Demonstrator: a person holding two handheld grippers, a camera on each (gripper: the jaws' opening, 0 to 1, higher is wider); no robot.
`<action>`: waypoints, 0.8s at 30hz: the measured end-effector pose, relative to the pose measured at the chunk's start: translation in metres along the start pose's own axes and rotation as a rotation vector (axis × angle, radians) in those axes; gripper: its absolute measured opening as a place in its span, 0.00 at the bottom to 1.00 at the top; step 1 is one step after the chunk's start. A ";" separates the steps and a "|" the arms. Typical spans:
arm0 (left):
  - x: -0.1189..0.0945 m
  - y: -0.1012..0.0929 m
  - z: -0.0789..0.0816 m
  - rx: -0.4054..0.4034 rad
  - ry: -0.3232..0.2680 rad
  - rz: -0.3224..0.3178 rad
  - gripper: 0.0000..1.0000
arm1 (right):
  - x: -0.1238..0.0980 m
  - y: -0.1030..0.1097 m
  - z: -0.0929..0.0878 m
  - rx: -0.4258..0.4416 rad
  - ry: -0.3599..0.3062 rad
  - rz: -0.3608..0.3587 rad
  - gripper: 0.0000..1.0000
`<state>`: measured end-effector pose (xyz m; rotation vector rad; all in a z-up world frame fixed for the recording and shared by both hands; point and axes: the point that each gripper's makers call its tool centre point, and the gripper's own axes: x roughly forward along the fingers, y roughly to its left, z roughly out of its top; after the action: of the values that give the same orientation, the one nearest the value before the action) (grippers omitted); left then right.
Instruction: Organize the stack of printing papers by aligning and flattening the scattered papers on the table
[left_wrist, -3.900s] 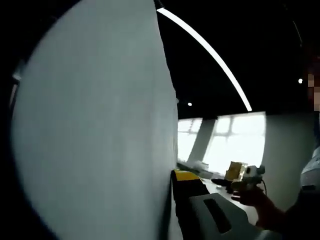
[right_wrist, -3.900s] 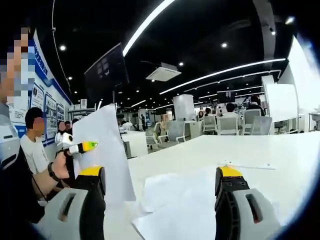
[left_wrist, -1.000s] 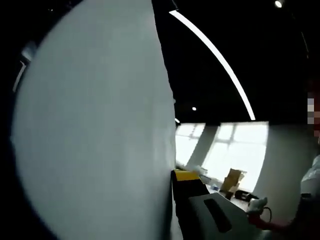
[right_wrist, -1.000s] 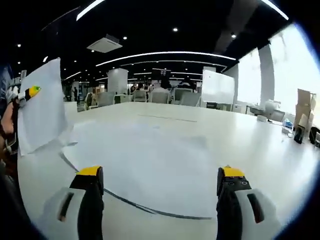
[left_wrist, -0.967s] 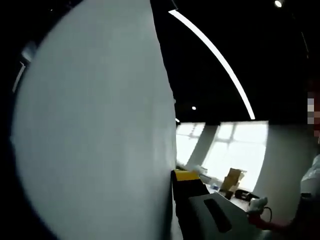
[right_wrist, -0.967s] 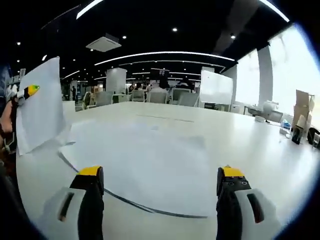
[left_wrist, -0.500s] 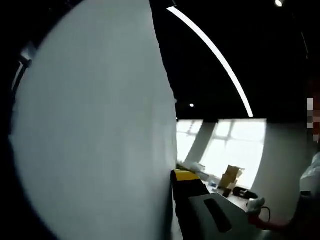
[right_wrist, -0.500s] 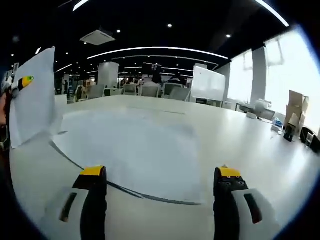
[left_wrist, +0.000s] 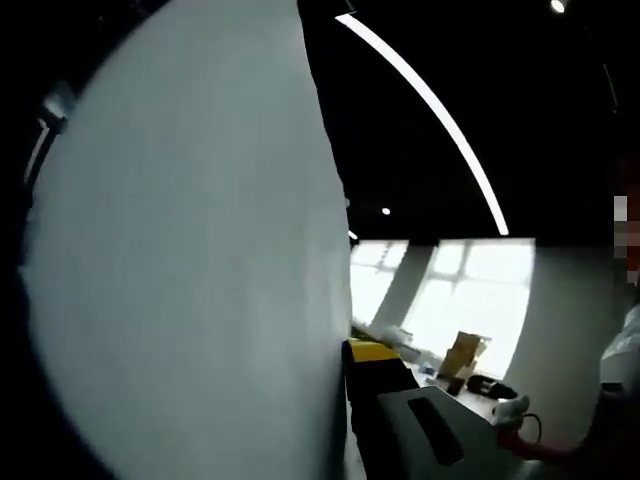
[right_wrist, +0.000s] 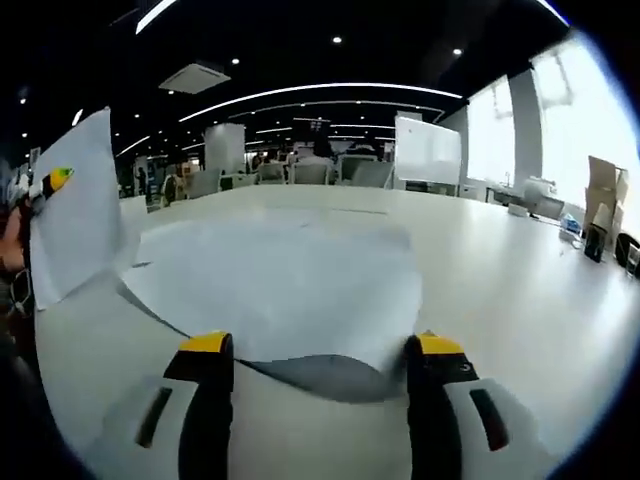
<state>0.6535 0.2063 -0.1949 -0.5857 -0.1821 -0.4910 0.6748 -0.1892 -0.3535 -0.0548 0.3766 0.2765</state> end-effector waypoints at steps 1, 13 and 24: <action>0.000 0.000 0.000 -0.001 -0.001 0.001 0.06 | 0.000 0.001 0.001 -0.002 0.004 0.004 0.60; 0.000 -0.002 -0.003 0.011 0.012 -0.007 0.06 | 0.007 0.015 0.009 -0.124 0.008 0.043 0.34; 0.001 -0.001 -0.005 0.006 0.018 -0.009 0.06 | 0.003 0.017 0.008 -0.119 0.014 0.019 0.39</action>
<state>0.6535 0.2025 -0.1979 -0.5746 -0.1692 -0.5046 0.6757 -0.1717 -0.3470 -0.1706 0.3743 0.3173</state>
